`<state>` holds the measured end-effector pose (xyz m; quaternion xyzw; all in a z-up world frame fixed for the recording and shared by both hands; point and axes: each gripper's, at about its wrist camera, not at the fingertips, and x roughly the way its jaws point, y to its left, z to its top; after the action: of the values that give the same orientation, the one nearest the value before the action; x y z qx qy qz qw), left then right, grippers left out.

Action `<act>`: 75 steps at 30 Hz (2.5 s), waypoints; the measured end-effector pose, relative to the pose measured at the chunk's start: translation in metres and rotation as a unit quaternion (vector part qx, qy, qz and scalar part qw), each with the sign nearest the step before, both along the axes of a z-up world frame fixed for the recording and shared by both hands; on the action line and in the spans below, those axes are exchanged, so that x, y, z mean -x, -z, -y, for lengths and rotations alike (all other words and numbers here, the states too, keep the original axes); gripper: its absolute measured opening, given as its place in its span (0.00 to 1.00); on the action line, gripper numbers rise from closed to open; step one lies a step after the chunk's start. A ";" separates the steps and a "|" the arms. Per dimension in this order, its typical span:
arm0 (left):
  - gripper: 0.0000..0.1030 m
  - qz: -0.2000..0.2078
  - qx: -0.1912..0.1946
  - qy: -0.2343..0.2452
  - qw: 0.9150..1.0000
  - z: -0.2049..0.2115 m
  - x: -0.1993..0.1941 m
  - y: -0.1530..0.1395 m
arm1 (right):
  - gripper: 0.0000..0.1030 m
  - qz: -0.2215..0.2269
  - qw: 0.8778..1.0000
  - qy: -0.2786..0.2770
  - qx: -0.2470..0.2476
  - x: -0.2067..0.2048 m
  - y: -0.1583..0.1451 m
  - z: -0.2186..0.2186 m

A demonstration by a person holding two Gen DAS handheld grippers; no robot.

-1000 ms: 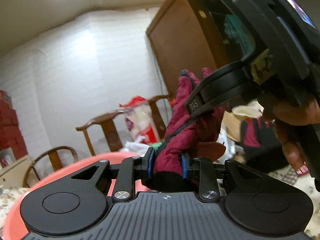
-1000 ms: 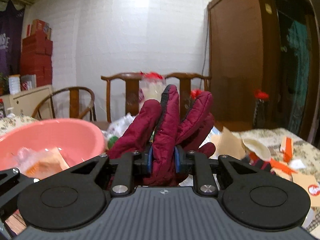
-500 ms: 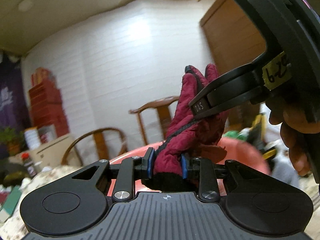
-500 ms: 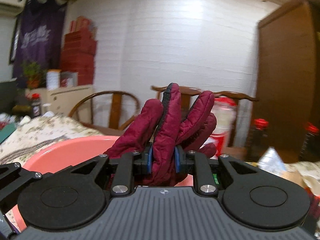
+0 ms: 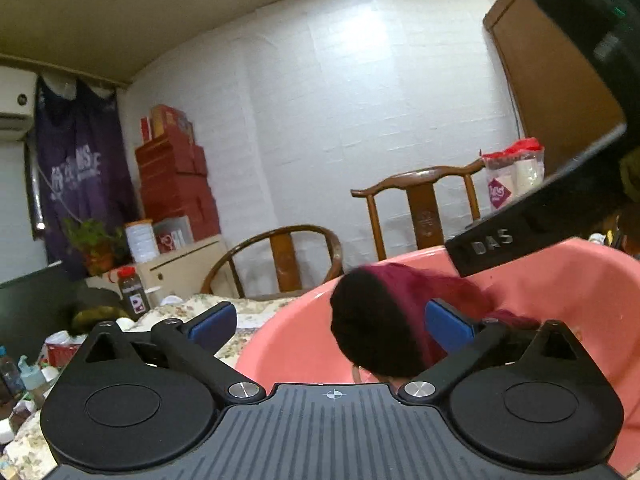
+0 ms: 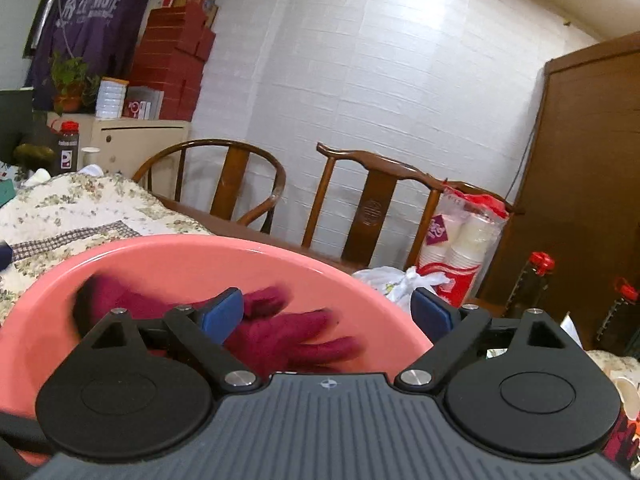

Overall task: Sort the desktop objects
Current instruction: 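Carry both maroon gloves over the pink basin and open both grippers, then move both grippers back from the basin to the table, then grasp the black-and-red glove with the left gripper while the right reaches the white paper cup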

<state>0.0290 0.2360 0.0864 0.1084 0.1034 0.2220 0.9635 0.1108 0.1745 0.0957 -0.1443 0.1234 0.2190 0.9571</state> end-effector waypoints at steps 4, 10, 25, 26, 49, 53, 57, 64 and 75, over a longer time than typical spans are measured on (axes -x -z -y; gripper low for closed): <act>1.00 0.019 0.027 0.012 0.999 0.004 0.012 -0.015 | 0.90 -0.006 1.000 0.012 -0.014 -0.002 -0.005 0.012; 1.00 0.037 0.042 0.036 0.998 0.019 0.020 -0.022 | 0.93 -0.008 0.999 0.019 -0.039 0.008 -0.003 0.038; 1.00 0.022 0.039 0.194 0.980 0.142 -0.010 0.006 | 0.98 0.006 0.980 0.161 -0.113 0.034 0.027 0.201; 1.00 0.015 0.036 0.207 0.978 0.155 -0.015 0.010 | 0.98 0.005 0.978 0.179 -0.107 0.033 0.032 0.213; 1.00 -0.116 0.006 0.346 0.931 0.308 -0.128 0.080 | 0.97 -0.035 0.932 0.340 -0.118 0.012 0.080 0.368; 1.00 -0.126 0.006 0.349 0.929 0.314 -0.141 0.092 | 0.97 -0.033 0.938 0.328 -0.110 0.001 0.075 0.363; 0.71 -0.153 0.025 0.372 0.915 0.317 -0.157 0.095 | 0.97 -0.029 0.940 0.321 -0.111 -0.009 0.072 0.360; 0.15 -0.158 0.009 0.387 0.909 0.316 -0.157 0.098 | 0.97 -0.054 0.941 0.311 -0.124 -0.018 0.082 0.365; 0.00 -0.127 0.002 0.348 0.929 0.271 -0.126 0.090 | 0.97 -0.086 0.947 0.292 -0.102 0.000 0.115 0.359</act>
<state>0.1551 -0.0346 -0.0040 0.1625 0.1814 -0.1429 0.9593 0.1106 -0.1840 -0.0198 0.0161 0.2189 -0.0472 0.9745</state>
